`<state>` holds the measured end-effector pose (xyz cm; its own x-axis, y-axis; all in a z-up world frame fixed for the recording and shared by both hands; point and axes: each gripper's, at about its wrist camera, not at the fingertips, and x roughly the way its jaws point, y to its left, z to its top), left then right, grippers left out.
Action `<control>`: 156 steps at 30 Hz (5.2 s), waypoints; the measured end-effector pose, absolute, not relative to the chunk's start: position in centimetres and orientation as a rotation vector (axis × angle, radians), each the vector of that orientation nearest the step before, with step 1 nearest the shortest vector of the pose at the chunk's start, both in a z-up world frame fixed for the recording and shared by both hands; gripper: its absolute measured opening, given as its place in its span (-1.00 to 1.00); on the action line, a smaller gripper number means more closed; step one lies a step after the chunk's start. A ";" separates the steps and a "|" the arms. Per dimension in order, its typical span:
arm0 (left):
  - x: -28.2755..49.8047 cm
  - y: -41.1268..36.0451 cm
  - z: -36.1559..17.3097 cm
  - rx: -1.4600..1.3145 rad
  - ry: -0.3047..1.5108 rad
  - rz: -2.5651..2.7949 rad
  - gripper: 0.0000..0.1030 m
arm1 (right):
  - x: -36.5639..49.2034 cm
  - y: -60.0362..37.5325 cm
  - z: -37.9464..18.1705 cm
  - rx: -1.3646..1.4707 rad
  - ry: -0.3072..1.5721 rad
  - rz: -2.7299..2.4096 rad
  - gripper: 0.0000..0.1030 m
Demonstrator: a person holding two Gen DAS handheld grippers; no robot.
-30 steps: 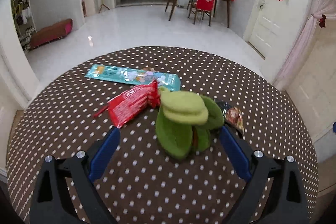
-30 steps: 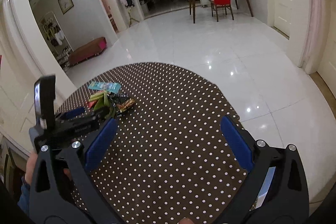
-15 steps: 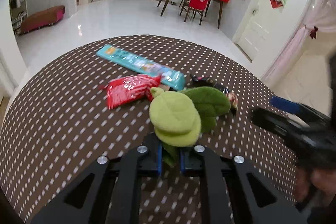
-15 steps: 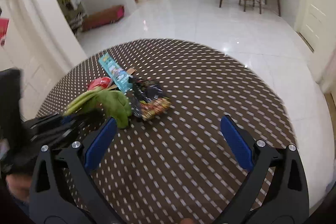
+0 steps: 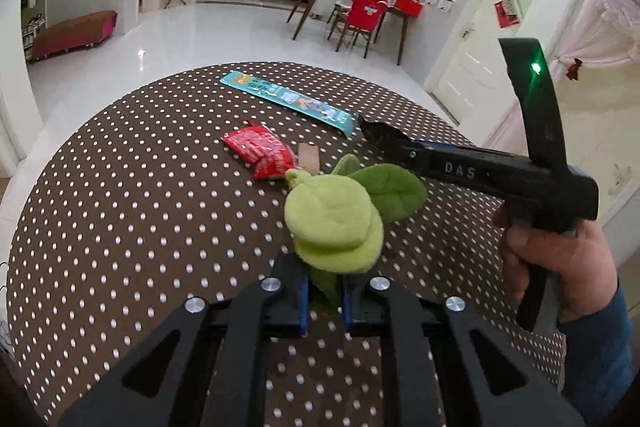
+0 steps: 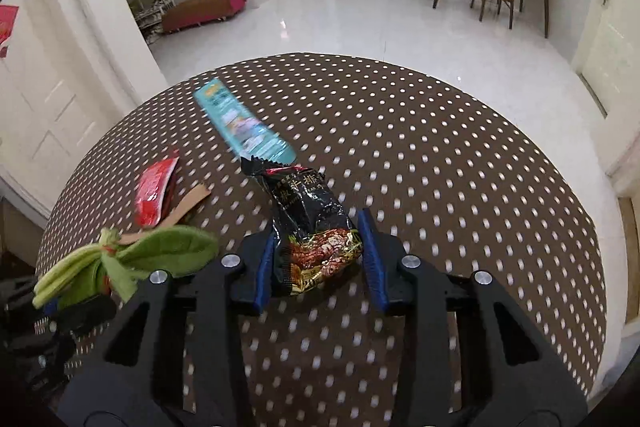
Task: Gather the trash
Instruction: 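Carry the green toy and black snack bag to the bucket and open both grippers, then move both open tools back over the table, then grasp the red wrapper with the left gripper while the right grasps the teal pet-snack stick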
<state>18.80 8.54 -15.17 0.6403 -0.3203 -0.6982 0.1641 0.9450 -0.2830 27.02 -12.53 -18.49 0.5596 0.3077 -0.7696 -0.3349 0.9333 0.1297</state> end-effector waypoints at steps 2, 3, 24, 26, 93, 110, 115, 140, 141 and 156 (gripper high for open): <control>18.1 8.3 -15.1 -0.196 0.824 -0.293 -0.78 | 25.3 -13.6 -18.0 0.001 0.882 0.386 -0.28; 17.7 8.1 -15.1 -0.194 0.821 -0.301 -0.78 | 24.7 -14.2 -17.9 0.015 0.875 0.386 -0.28; 15.5 -6.1 -9.1 -0.088 0.664 -0.543 -0.79 | 12.0 -32.1 -12.2 0.242 0.670 0.224 -0.28; 15.4 -8.4 -8.6 -0.076 0.655 -0.585 -0.79 | 11.0 -34.2 -12.0 0.264 0.654 0.193 -0.28; 19.5 -29.3 -10.9 0.170 0.812 -0.673 0.78 | 7.4 -53.2 -17.1 0.552 0.720 -0.251 0.88; 19.5 -13.9 -5.9 0.040 0.656 -0.504 0.80 | 12.8 -37.7 -9.3 0.349 0.647 -0.020 0.88; 20.0 -8.2 -5.7 -0.002 0.641 -0.410 0.80 | 14.7 -33.2 -9.2 0.303 0.664 0.052 0.88; 27.5 10.9 -14.6 -0.166 0.851 -0.026 0.78 | 27.8 -13.0 -14.5 0.041 0.855 0.426 0.88; 27.7 10.8 -14.8 -0.156 0.854 -0.033 0.73 | 28.4 -12.3 -14.9 0.027 0.865 0.434 0.88; 28.3 12.4 -16.5 -0.198 0.860 -0.107 -0.48 | 34.2 -2.4 -18.7 -0.250 0.898 0.522 -0.34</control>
